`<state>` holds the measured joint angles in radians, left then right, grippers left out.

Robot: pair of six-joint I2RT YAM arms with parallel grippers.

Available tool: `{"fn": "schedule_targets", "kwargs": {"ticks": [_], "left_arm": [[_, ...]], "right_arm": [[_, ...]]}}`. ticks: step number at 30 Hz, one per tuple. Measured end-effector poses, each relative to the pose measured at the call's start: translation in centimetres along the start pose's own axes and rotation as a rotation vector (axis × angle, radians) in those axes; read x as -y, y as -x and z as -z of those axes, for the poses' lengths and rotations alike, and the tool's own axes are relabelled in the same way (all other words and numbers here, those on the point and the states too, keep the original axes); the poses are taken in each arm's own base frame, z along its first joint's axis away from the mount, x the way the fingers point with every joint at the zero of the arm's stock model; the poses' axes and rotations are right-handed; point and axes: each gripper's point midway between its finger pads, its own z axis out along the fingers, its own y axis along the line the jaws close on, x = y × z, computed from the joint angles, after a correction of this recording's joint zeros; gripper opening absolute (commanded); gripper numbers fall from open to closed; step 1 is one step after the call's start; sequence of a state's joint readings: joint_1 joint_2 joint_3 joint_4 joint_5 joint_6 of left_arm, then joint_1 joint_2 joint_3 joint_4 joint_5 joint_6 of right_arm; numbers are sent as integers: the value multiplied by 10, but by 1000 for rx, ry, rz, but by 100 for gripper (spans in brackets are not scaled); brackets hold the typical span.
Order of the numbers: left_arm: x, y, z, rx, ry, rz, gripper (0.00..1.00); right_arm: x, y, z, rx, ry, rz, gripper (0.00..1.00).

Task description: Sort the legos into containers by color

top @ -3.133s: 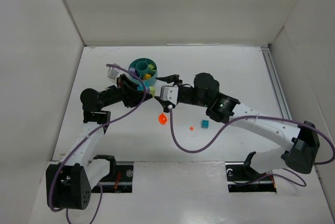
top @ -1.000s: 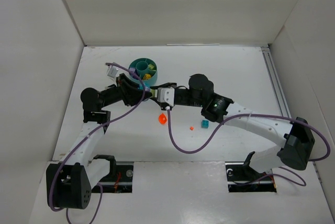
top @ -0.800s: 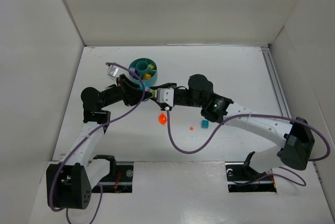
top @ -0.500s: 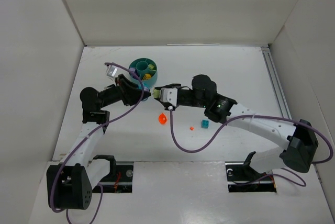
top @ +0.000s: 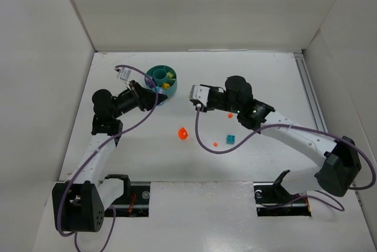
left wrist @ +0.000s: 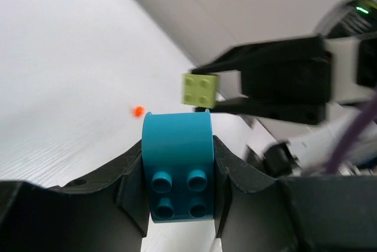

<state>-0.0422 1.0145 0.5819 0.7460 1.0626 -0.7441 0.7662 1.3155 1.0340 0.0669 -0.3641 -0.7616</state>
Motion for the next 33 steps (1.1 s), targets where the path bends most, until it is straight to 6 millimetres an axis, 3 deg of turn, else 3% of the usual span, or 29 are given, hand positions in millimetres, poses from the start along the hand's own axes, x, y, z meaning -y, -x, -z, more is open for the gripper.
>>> {"fn": "schedule_targets", "kwargs": {"ticks": [4, 8, 16, 20, 28, 33], "left_arm": [[-46, 17, 0, 78, 254, 63, 6], [-89, 20, 16, 149, 504, 108, 6], [-137, 24, 38, 179, 756, 147, 6], [-161, 25, 45, 176, 812, 174, 6], [-177, 18, 50, 158, 852, 185, 6], [-177, 22, 49, 164, 846, 160, 6]], "right_arm": [[22, -6, -32, -43, 0, -12, 13], [49, -18, -73, -60, 15, 6, 17], [85, -65, -145, -124, 104, 88, 17], [93, -94, -169, -159, 131, 99, 18], [99, -147, -194, -203, 159, 76, 23], [92, -160, -201, -216, 172, 71, 28]]}}
